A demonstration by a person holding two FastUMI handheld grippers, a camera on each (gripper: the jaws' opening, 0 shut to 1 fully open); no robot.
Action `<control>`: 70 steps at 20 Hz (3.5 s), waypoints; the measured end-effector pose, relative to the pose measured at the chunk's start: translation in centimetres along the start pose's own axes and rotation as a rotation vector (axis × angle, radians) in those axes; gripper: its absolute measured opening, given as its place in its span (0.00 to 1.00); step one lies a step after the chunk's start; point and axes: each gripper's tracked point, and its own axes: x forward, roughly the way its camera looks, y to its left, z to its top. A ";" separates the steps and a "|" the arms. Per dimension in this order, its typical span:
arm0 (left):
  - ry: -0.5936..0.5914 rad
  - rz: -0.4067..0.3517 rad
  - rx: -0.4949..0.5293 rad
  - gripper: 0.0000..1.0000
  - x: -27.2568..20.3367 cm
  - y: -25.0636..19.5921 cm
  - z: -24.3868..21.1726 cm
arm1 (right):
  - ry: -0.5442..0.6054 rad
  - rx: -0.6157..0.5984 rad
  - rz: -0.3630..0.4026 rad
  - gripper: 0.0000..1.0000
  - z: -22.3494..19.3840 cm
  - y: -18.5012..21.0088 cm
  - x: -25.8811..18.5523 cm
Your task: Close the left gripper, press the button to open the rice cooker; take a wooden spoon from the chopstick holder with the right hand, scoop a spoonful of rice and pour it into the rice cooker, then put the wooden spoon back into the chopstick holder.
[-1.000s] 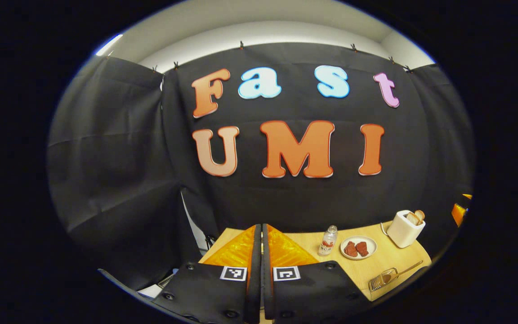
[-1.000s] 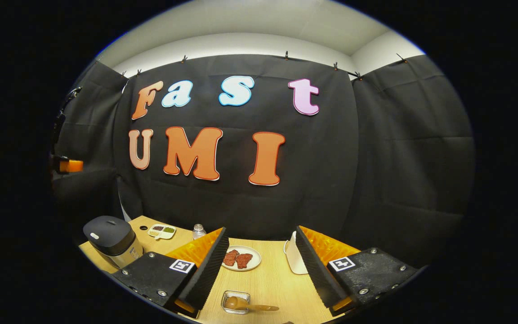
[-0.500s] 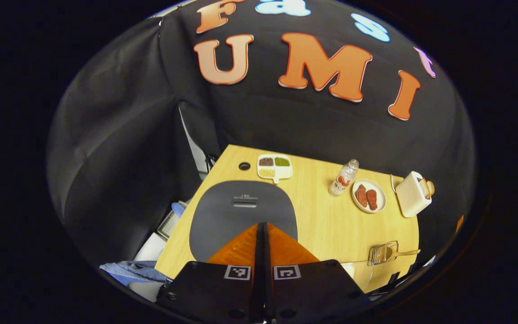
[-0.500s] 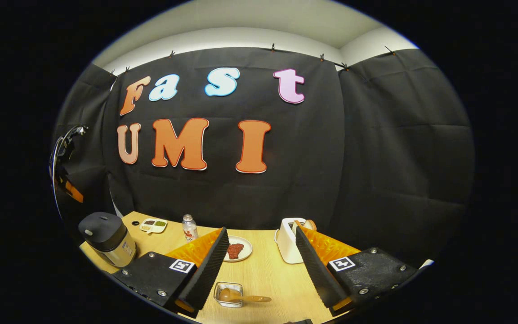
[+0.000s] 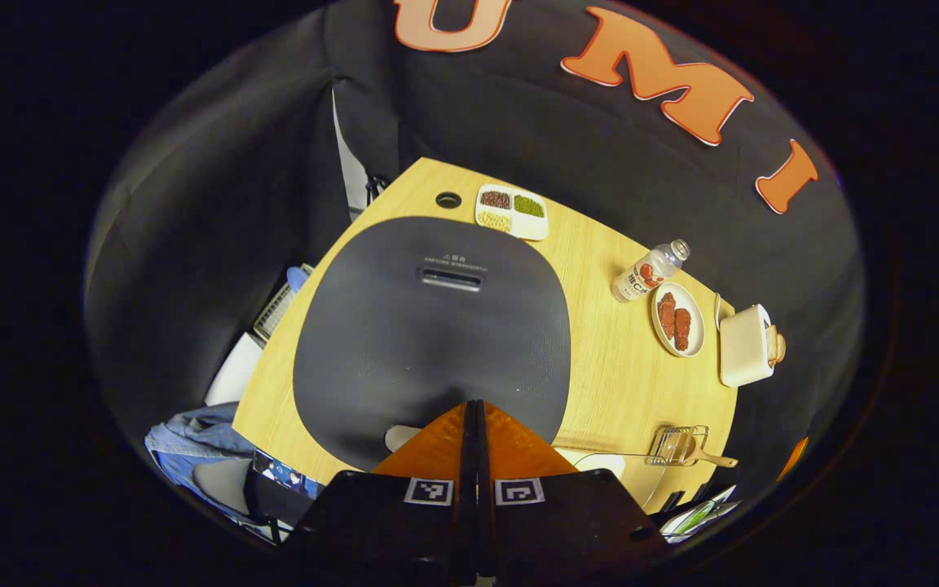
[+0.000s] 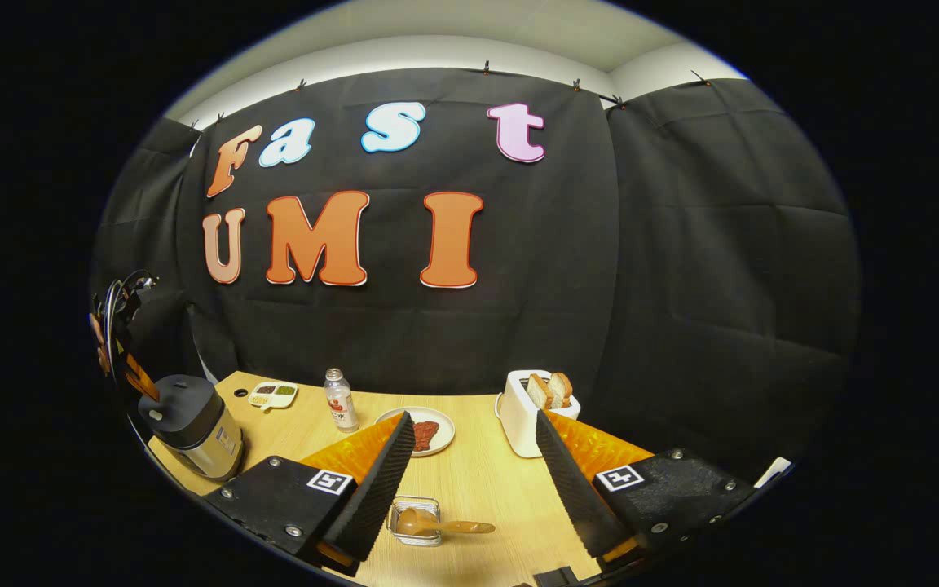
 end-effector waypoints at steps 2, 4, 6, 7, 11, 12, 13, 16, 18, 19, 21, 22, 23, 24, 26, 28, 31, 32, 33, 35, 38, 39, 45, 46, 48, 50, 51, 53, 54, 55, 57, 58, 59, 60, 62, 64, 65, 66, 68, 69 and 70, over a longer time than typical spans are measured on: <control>0.029 0.022 0.000 0.02 0.9 0.9 -0.6 | 0.016 -0.007 0.003 0.93 -0.5 0.3 0.1; 0.062 0.028 -0.021 0.02 1.4 1.2 -1.4 | 0.027 -0.006 0.008 0.93 -0.8 0.5 0.1; 0.045 0.036 -0.040 0.05 1.6 1.9 -1.0 | 0.039 -0.006 0.012 0.93 -1.3 0.7 0.2; 0.049 0.025 -0.059 0.05 1.3 1.9 -1.1 | 0.042 -0.007 0.013 0.93 -1.5 0.7 0.2; 0.083 0.054 -0.054 0.05 0.8 3.0 -2.1 | 0.056 -0.027 0.012 0.93 -1.8 0.9 0.1; 0.079 0.059 -0.038 0.05 1.1 2.8 -2.0 | 0.057 -0.033 0.009 0.93 -2.0 0.7 0.2; 0.077 0.068 -0.032 0.05 1.1 2.8 -2.1 | 0.066 -0.034 0.009 0.93 -2.2 0.8 0.2; 0.035 0.101 0.012 0.06 1.6 3.3 -2.0 | 0.083 -0.028 0.016 0.93 -2.8 0.9 0.1; 0.009 0.122 0.021 0.03 1.5 3.0 -2.0 | 0.094 -0.014 0.023 0.93 -3.2 1.1 0.2; 0.004 0.126 0.034 0.07 1.5 2.9 -2.6 | 0.101 -0.006 0.031 0.93 -3.4 1.2 0.3; -0.051 0.137 0.063 0.06 1.5 2.9 -2.6 | 0.113 0.004 0.038 0.93 -4.0 1.2 0.2; -0.085 0.142 0.075 0.06 1.3 2.8 -2.4 | 0.122 0.009 0.039 0.93 -4.4 0.9 0.2; -0.114 0.149 0.075 0.06 1.2 2.7 -2.2 | 0.132 0.016 0.039 0.93 -4.7 0.7 0.3; -0.153 0.154 0.075 0.06 0.9 2.6 -2.2 | 0.142 0.026 0.038 0.93 -5.1 0.3 0.2; -0.244 0.164 0.083 0.06 -0.7 2.3 -1.1 | 0.164 0.054 0.032 0.93 -6.0 -0.4 0.3; -0.400 0.180 0.124 0.06 -3.3 1.7 1.0 | 0.184 0.080 0.026 0.93 -6.9 -0.9 0.3; -0.620 0.251 0.178 0.06 -7.7 0.9 4.4 | 0.221 0.076 0.013 0.93 -8.7 -1.4 0.8; -0.665 0.267 0.180 0.05 -9.2 0.4 4.7 | 0.232 0.076 0.018 0.93 -9.2 -1.4 0.8; -0.711 0.279 0.182 0.05 -10.6 -0.1 5.0 | 0.243 0.079 0.027 0.93 -9.6 -1.2 0.8; -0.791 0.287 0.199 0.06 -12.7 -0.9 5.7 | 0.264 0.083 0.040 0.93 -10.5 -0.9 1.0; -0.861 0.271 0.214 0.06 -15.0 -2.0 4.9 | 0.293 0.087 0.048 0.93 -11.9 -0.9 1.5; -0.885 0.266 0.213 0.06 -15.6 -2.0 4.5 | 0.307 0.093 0.048 0.94 -12.6 -1.0 1.8; -0.928 0.254 0.156 0.25 -17.7 -0.9 2.1 | 0.408 0.185 0.019 0.94 -17.8 -1.0 3.3; -0.922 0.266 0.152 0.27 -17.6 -0.5 1.8 | 0.414 0.193 0.014 0.93 -18.6 -1.1 3.4; -0.927 0.301 0.146 0.41 -18.2 0.7 1.3 | 0.417 0.226 0.026 0.93 -19.3 -1.0 3.9; -0.925 0.320 0.138 0.36 -18.3 1.5 0.7 | 0.433 0.273 0.032 0.93 -19.8 -0.4 4.2; -0.924 0.326 0.135 0.36 -18.4 1.7 0.4 | 0.439 0.291 0.032 0.92 -20.3 -0.3 4.3; -0.929 0.346 0.131 0.36 -18.8 2.1 0.3 | 0.458 0.336 0.033 0.90 -21.2 0.2 4.6; -0.933 0.354 0.131 0.36 -19.0 2.1 0.3 | 0.463 0.355 0.032 0.90 -21.6 0.4 4.7; -0.938 0.359 0.133 0.36 -19.1 2.1 0.5 | 0.459 0.379 0.031 0.89 -21.9 0.7 4.9; -0.942 0.375 0.140 0.36 -19.3 1.9 0.6 | 0.473 0.447 0.037 0.83 -22.5 1.2 5.3; -0.945 0.381 0.143 0.36 -19.4 2.1 0.3 | 0.473 0.472 0.041 0.80 -22.6 1.4 5.7; -0.946 0.386 0.147 0.36 -19.5 2.1 0.5 | 0.469 0.484 0.051 0.75 -22.7 1.7 6.1; -0.946 0.391 0.147 0.36 -19.6 2.3 0.3 | 0.466 0.480 0.060 0.71 -22.8 2.0 6.4; -0.946 0.398 0.144 0.36 -19.5 2.4 0.3 | 0.460 0.442 0.070 0.59 -22.8 2.5 7.3; -0.947 0.403 0.145 0.36 -19.5 2.5 0.1 | 0.450 0.421 0.085 0.45 -22.3 3.1 8.1; -0.946 0.405 0.147 0.36 -19.5 2.4 0.1 | 0.448 0.418 0.088 0.38 -22.1 3.1 8.5; -0.947 0.409 0.146 0.36 -19.3 2.4 0.0 | 0.448 0.421 0.097 0.35 -21.8 3.3 8.9; -0.947 0.411 0.144 0.37 -19.3 2.5 -0.1 | 0.451 0.428 0.117 0.30 -21.4 3.7 9.5; -0.948 0.409 0.144 0.31 -19.2 2.6 -0.1 | 0.450 0.425 0.124 0.28 -21.2 3.7 9.8; -0.946 0.410 0.144 0.31 -19.2 2.5 -0.4 | 0.450 0.422 0.131 0.27 -21.0 3.8 10.1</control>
